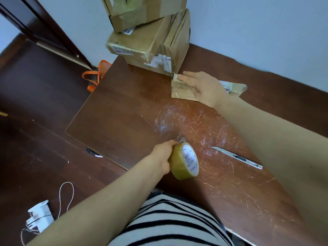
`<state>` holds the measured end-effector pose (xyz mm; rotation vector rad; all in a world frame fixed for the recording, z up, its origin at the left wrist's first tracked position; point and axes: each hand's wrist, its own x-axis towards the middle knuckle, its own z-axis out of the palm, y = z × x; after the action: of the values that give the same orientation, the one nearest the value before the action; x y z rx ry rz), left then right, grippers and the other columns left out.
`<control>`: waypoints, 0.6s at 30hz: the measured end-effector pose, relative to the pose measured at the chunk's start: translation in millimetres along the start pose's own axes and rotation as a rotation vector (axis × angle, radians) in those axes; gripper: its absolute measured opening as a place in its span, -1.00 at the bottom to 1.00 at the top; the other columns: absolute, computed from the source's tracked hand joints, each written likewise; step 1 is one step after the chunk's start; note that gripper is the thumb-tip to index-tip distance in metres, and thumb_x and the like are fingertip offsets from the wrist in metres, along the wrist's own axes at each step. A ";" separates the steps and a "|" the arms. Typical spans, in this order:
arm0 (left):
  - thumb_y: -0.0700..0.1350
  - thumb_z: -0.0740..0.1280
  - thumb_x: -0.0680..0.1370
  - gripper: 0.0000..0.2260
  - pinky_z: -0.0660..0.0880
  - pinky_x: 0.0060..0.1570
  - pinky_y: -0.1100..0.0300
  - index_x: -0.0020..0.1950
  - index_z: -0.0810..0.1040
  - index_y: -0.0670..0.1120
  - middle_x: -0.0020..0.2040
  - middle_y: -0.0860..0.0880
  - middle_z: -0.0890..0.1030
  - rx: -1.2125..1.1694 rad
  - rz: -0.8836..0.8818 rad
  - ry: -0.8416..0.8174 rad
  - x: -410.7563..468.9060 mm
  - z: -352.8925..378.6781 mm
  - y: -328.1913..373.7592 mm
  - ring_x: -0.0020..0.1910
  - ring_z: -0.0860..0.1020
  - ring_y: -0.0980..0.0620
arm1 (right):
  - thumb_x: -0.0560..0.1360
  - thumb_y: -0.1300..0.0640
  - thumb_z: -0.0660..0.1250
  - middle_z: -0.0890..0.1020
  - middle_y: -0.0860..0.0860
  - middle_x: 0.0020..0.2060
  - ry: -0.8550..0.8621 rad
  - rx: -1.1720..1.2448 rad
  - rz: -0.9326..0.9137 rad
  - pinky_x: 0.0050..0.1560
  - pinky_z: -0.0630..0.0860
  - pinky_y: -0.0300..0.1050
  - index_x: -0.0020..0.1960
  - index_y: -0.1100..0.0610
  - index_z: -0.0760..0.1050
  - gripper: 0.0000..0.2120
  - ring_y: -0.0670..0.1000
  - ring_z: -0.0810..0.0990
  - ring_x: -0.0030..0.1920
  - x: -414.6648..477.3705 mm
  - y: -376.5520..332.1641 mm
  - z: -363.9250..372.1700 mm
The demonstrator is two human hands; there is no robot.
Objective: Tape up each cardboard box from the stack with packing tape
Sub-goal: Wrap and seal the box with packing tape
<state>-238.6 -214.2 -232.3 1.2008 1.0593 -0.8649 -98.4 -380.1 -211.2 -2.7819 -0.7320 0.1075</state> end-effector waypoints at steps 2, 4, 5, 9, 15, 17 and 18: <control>-0.16 0.34 0.54 -0.91 0.55 -0.26 0.06 -0.09 0.59 -0.15 -0.27 -0.12 0.60 -0.013 -0.007 -0.010 -0.8 3.2 3.2 -0.36 0.56 -0.09 | 0.60 0.20 0.12 0.44 0.21 0.35 0.049 -0.021 -0.053 0.12 0.46 0.17 0.44 0.17 0.34 -0.59 0.32 0.50 0.17 -0.6 0.7 3.3; -0.15 0.34 0.55 -0.91 0.55 -0.30 0.08 -0.09 0.59 -0.15 -0.29 -0.11 0.60 -0.017 -0.009 -0.014 -1.5 5.6 6.0 -0.38 0.57 -0.08 | 0.54 0.37 0.18 0.35 0.23 0.42 0.036 -0.086 -0.021 0.20 0.38 0.17 0.49 0.16 0.26 -0.47 0.31 0.43 0.25 0.0 0.1 4.8; -0.14 0.34 0.55 -0.91 0.55 -0.33 0.09 -0.09 0.59 -0.15 -0.30 -0.11 0.60 -0.019 -0.009 -0.013 -2.4 6.3 7.4 -0.39 0.57 -0.07 | 0.49 0.45 0.19 0.27 0.22 0.46 0.017 -0.126 -0.004 0.25 0.32 0.16 0.52 0.14 0.18 -0.36 0.29 0.38 0.30 0.4 -2.0 6.2; -0.13 0.35 0.54 -0.87 0.56 -0.30 0.08 0.02 0.61 -0.15 -0.25 -0.11 0.63 -0.028 -0.005 -0.017 -4.6 6.9 10.5 -0.36 0.58 -0.08 | 0.49 0.42 0.22 0.26 0.24 0.45 -0.016 -0.252 0.025 0.23 0.30 0.13 0.55 0.11 0.08 -0.30 0.28 0.36 0.30 2.1 -3.4 5.8; -0.13 0.34 0.55 -0.87 0.57 -0.23 0.02 0.05 0.61 -0.14 -0.22 -0.12 0.64 -0.044 0.018 -0.016 -7.4 8.2 14.5 -0.30 0.60 -0.10 | 0.65 0.06 0.10 0.53 0.11 0.25 0.095 -0.044 0.108 0.12 0.39 0.07 0.41 0.04 0.39 -0.65 0.21 0.49 0.14 9.5 -6.9 5.6; -0.12 0.34 0.55 -0.87 0.57 -0.27 0.04 0.03 0.61 -0.15 -0.22 -0.12 0.64 -0.030 0.024 -0.026 -10.4 9.5 16.2 -0.30 0.60 -0.10 | 0.61 0.24 0.19 0.55 0.18 0.20 0.117 -0.028 0.112 0.08 0.39 0.07 0.37 0.09 0.44 -0.65 0.25 0.49 0.10 12.9 -11.4 9.2; -0.12 0.35 0.55 -0.87 0.57 -0.27 0.04 0.02 0.61 -0.15 -0.21 -0.12 0.64 -0.026 0.029 -0.027 -11.0 9.6 16.9 -0.30 0.60 -0.10 | 0.56 0.32 0.24 0.56 0.21 0.16 0.127 -0.034 0.106 0.05 0.41 0.08 0.35 0.12 0.46 -0.62 0.26 0.49 0.07 13.6 -12.5 10.1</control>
<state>-224.3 -220.9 -216.4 1.1768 1.0261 -0.8410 -93.8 -360.6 -217.6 -2.8285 -0.5611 -0.0611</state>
